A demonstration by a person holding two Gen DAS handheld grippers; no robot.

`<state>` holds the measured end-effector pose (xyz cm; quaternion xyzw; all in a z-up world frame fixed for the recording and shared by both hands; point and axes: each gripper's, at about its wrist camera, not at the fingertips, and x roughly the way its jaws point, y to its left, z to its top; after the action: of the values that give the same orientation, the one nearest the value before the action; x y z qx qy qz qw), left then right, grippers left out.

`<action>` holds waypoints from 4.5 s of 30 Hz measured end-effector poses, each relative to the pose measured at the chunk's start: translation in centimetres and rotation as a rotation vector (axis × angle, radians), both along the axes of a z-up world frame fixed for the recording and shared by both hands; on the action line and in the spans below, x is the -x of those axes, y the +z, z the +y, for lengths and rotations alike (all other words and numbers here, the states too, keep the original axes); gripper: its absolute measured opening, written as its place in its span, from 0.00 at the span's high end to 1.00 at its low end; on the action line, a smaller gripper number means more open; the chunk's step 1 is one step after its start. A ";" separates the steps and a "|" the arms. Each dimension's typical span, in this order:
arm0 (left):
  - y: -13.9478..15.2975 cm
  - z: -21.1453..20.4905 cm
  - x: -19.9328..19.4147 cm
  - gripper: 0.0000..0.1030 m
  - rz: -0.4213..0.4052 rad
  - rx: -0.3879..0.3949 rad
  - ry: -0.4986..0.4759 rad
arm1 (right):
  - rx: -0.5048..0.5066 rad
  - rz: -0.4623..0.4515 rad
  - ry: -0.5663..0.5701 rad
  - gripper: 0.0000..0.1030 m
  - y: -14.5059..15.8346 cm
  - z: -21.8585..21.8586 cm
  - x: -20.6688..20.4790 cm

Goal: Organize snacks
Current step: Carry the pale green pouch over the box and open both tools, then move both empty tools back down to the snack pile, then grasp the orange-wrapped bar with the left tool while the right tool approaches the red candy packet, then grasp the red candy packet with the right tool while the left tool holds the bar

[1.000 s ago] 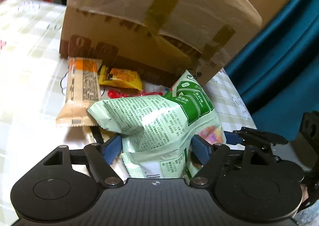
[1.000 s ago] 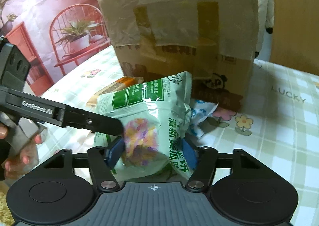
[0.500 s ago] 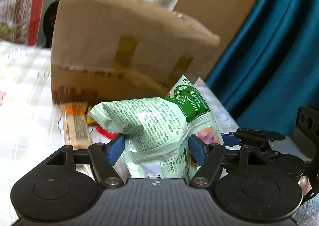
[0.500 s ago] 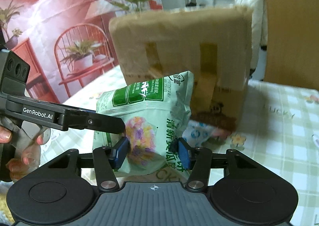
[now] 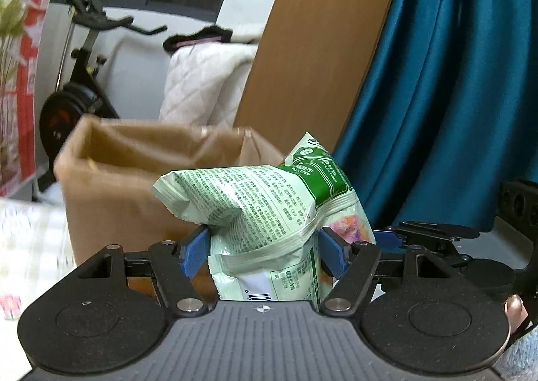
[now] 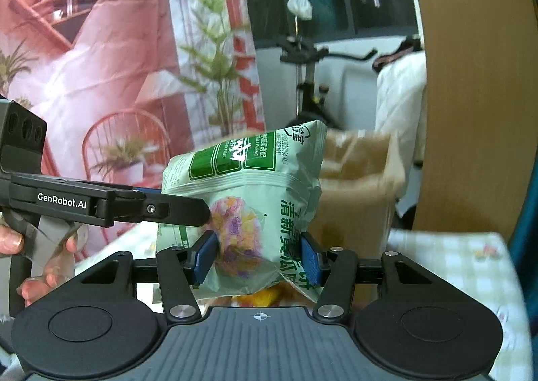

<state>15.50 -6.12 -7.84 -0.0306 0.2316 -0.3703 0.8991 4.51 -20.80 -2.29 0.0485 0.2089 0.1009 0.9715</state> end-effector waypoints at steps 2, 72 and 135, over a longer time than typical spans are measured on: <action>1.6 0.0 -1.4 0.30 -0.025 -0.001 -0.003 | 0.010 -0.028 -0.005 0.52 1.4 -0.3 -1.5; -4.7 6.7 -5.7 0.30 0.143 -0.094 0.364 | 0.006 0.009 -0.136 0.47 -6.6 -1.6 -6.5; -15.5 10.4 -4.6 0.61 0.341 -0.289 0.408 | 0.166 0.348 0.126 0.53 -21.7 5.8 -8.4</action>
<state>20.06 4.33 -23.39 -0.0099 0.4185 -0.1349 0.8981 12.91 -14.99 -23.95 -0.0283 0.3839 0.1341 0.9131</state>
